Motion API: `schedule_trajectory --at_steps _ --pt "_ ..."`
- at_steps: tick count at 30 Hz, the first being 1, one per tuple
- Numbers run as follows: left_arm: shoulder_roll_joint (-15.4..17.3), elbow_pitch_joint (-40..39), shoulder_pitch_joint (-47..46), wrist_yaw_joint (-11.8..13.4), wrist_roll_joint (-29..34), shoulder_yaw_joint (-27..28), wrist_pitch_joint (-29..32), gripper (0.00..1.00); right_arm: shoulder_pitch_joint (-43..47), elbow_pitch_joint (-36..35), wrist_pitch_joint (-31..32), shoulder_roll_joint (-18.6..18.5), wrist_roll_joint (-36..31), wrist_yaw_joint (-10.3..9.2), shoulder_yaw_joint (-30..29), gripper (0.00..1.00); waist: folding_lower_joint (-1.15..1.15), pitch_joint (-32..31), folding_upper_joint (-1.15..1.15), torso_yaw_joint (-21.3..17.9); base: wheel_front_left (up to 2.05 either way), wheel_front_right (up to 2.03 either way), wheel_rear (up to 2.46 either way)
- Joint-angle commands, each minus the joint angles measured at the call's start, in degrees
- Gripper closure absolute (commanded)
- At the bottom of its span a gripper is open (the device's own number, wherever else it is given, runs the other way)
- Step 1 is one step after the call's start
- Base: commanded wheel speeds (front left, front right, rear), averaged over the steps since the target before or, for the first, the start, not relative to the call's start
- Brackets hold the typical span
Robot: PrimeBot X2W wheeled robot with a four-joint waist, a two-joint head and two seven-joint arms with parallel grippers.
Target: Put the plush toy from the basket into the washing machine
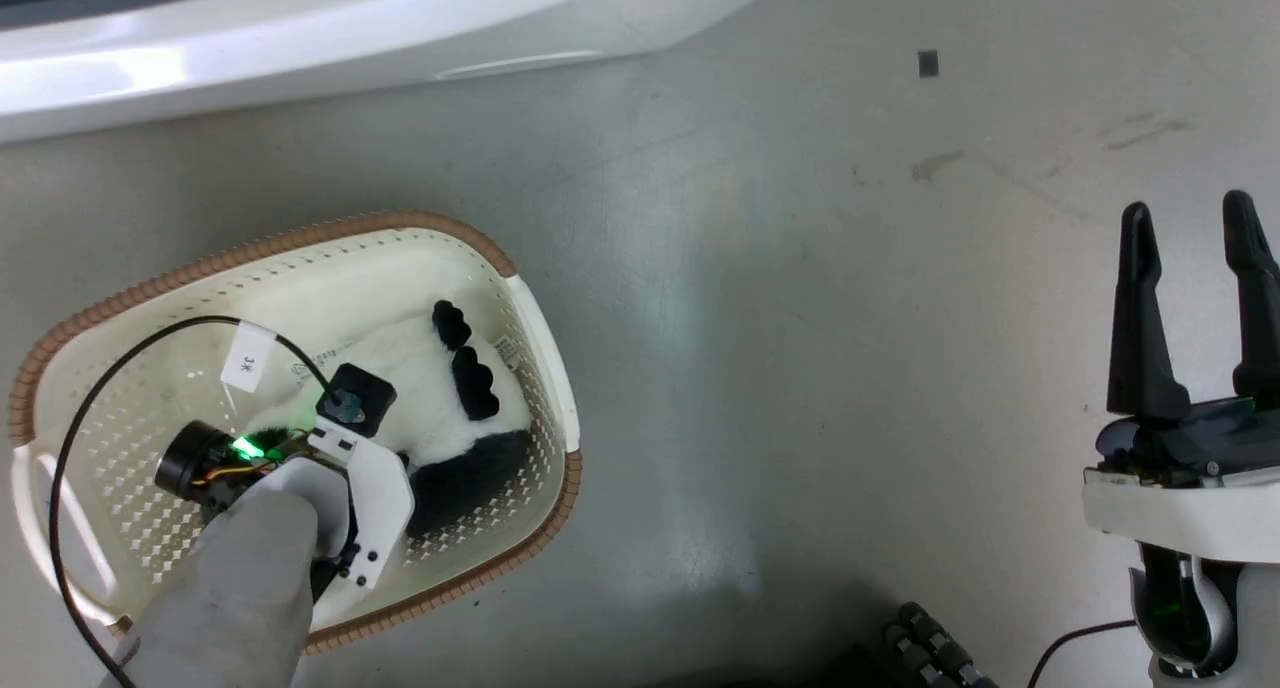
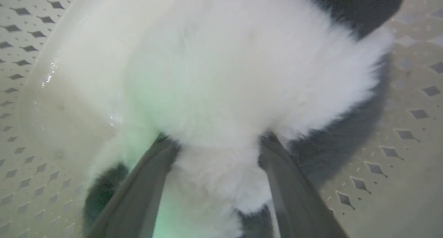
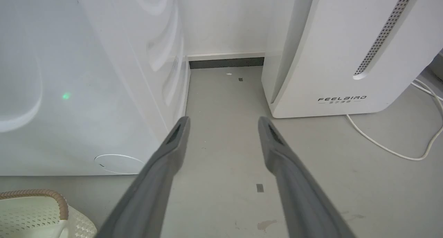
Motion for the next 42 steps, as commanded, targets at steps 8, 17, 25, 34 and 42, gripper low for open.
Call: schedule_trajectory --at_steps 8,17,25,34,42 --pt "-0.5 1.7 0.8 0.0 -5.0 -2.1 0.2 1.00 -1.4 -0.4 -0.7 0.0 -0.2 -0.05 -0.3 0.00 0.00 -1.0 0.00 0.0 0.00 0.00 0.00" --pt "-1.7 1.9 3.4 0.0 -7.1 -2.5 -5.0 1.00 -1.2 1.4 -0.7 0.0 -1.0 -0.05 -0.4 0.00 0.00 -6.8 0.00 1.8 0.00 0.00 0.00" --pt "-3.6 1.6 7.3 0.1 -9.6 -0.9 -10.4 1.00 0.0 3.5 -0.7 0.0 -1.8 -0.05 -0.8 0.00 0.00 -15.0 0.00 4.0 0.00 0.00 0.00" --pt "-3.0 -6.4 13.0 1.7 -10.7 1.8 -11.4 1.00 2.4 5.0 -0.7 0.0 -3.3 -0.05 -1.0 0.00 0.00 -22.9 0.00 7.2 0.00 0.00 0.00" --pt "-2.0 -20.1 21.3 4.1 -8.9 6.6 -11.4 1.00 4.7 5.6 -0.7 0.0 -4.3 -0.05 -1.6 0.00 0.00 -29.6 0.00 10.2 0.00 0.00 0.00"
